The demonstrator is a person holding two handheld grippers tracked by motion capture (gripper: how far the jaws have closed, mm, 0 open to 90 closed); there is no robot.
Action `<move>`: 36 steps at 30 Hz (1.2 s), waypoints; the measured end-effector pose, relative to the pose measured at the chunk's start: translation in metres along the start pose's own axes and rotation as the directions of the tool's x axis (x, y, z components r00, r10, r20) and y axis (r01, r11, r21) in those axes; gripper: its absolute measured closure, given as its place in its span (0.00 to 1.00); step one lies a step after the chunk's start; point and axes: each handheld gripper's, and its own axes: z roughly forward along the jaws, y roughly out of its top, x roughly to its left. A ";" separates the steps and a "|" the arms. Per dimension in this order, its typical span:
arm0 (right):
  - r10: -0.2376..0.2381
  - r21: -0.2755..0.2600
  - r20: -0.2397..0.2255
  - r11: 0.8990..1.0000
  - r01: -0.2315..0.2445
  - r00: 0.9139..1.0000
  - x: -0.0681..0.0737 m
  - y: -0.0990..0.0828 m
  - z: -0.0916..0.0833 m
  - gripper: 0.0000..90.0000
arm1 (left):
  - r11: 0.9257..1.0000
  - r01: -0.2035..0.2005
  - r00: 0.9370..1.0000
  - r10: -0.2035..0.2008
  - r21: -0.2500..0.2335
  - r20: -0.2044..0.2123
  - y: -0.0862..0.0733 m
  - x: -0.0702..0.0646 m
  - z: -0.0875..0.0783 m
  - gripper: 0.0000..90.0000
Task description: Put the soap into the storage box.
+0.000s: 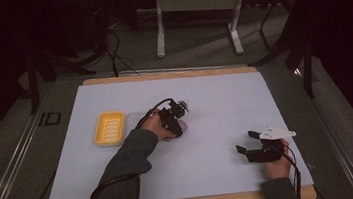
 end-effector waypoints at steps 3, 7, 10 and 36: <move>-0.001 0.002 -0.001 1.000 0.001 1.000 0.000 0.000 0.000 0.22 | 1.000 0.001 1.000 -0.001 0.018 0.000 0.002 -0.001 0.000 0.55; -0.001 0.003 -0.001 1.000 0.001 1.000 0.000 0.000 0.000 0.22 | 1.000 -0.016 1.000 0.016 0.025 0.002 0.002 -0.002 -0.001 0.55; -0.001 0.002 -0.001 1.000 0.001 1.000 0.000 0.000 0.000 0.22 | 0.999 -0.026 1.000 0.026 0.027 0.009 0.000 -0.001 -0.001 0.55; -0.009 0.006 0.006 1.000 0.009 1.000 0.001 0.000 0.001 0.22 | 0.998 -0.051 0.998 0.052 0.046 -0.021 -0.017 0.004 -0.026 0.55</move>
